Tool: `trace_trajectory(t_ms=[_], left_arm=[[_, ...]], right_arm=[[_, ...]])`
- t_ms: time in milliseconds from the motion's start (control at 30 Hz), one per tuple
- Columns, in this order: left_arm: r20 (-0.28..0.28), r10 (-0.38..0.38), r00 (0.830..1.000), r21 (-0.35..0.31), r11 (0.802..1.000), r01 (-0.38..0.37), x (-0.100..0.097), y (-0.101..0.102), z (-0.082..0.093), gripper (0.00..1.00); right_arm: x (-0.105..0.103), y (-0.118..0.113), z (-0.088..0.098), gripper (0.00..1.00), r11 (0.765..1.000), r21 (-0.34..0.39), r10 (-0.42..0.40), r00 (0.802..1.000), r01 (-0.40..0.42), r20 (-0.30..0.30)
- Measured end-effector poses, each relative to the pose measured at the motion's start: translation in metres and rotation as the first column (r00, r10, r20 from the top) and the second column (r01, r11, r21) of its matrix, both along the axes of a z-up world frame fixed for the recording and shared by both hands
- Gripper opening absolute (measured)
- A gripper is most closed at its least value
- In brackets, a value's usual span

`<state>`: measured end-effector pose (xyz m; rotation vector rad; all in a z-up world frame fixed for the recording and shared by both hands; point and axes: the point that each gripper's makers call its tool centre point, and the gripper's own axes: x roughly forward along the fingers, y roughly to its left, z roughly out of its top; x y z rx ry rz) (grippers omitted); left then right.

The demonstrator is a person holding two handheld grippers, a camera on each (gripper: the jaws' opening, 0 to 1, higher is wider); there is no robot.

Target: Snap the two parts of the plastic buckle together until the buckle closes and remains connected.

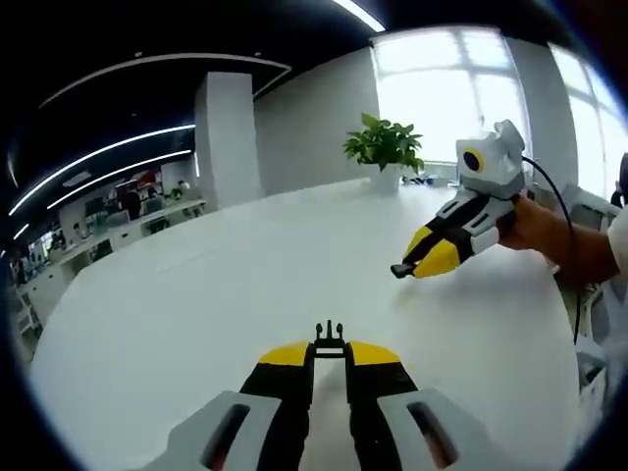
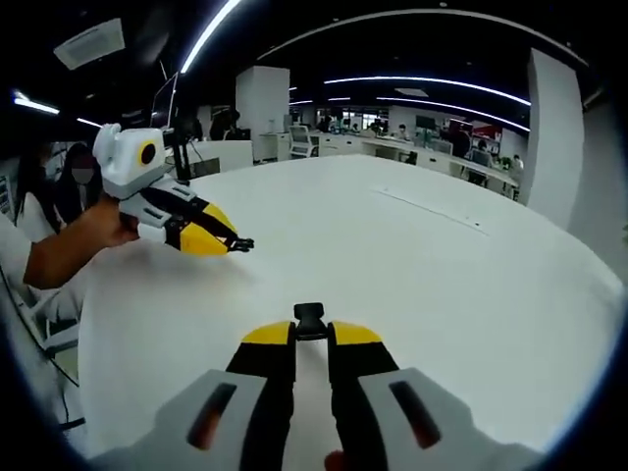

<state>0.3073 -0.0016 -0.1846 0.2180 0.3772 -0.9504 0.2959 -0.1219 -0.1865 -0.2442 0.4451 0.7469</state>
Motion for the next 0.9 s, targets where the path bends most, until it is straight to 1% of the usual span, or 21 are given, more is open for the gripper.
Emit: trace_trajectory(t_ms=[67,167,233,333,433,533,567,633,700,767,833,867,900], left_arm=[[-0.011,-0.033,0.999,-0.008,0.999,0.033,-0.008,-0.003,0.001,0.12],[-0.019,-0.093,0.995,0.013,0.996,0.093,-0.021,-0.008,0.000,0.12],[-0.026,-0.125,0.992,0.015,0.992,0.126,-0.030,-0.012,-0.001,0.12],[-0.009,-0.134,0.991,0.029,0.991,0.134,-0.034,-0.012,-0.003,0.12],[-0.019,-0.153,0.988,0.025,0.988,0.153,-0.037,-0.010,-0.006,0.12],[-0.021,-0.173,0.985,0.022,0.985,0.174,-0.041,-0.009,-0.007,0.12],[-0.012,-0.196,0.980,0.022,0.980,0.197,-0.045,-0.008,-0.007,0.12],[-0.017,-0.223,0.975,0.008,0.975,0.223,-0.049,-0.008,-0.006,0.12],[-0.031,-0.249,0.968,-0.014,0.968,0.249,-0.053,-0.009,-0.004,0.12],[-0.031,-0.271,0.962,-0.014,0.963,0.271,-0.056,-0.007,-0.005,0.12],[-0.039,-0.298,0.954,-0.014,0.955,0.298,-0.061,-0.007,-0.006,0.12],[-0.037,-0.308,0.951,-0.015,0.952,0.307,-0.062,-0.007,-0.005,0.12],[-0.031,-0.315,0.949,-0.013,0.949,0.315,-0.063,-0.007,-0.005,0.12]], right_arm=[[-0.005,0.000,-0.002,0.13,1.000,-0.002,0.018,1.000,-0.018,-0.009],[-0.014,-0.001,-0.005,0.13,0.999,-0.012,0.038,0.999,-0.038,-0.009],[-0.023,-0.002,-0.007,0.13,0.998,0.002,0.062,0.998,-0.062,-0.033],[-0.029,-0.005,-0.009,0.13,0.997,0.020,0.075,0.996,-0.074,-0.048],[-0.035,-0.006,-0.008,0.13,0.993,0.052,0.109,0.993,-0.106,-0.054],[-0.039,-0.008,-0.007,0.13,0.990,0.057,0.133,0.990,-0.130,-0.045],[-0.042,-0.008,-0.006,0.13,0.987,0.051,0.153,0.988,-0.151,-0.036],[-0.046,-0.007,-0.006,0.13,0.982,0.045,0.187,0.982,-0.186,-0.026],[-0.052,-0.004,-0.007,0.13,0.972,0.027,0.235,0.972,-0.235,-0.019],[-0.059,-0.001,-0.010,0.13,0.958,-0.002,0.286,0.958,-0.286,-0.012],[-0.065,0.003,-0.013,0.13,0.949,-0.011,0.315,0.949,-0.316,-0.020],[-0.068,0.004,-0.016,0.13,0.943,-0.028,0.332,0.943,-0.333,-0.024],[-0.066,0.006,-0.014,0.13,0.939,-0.031,0.342,0.940,-0.342,0.000]])
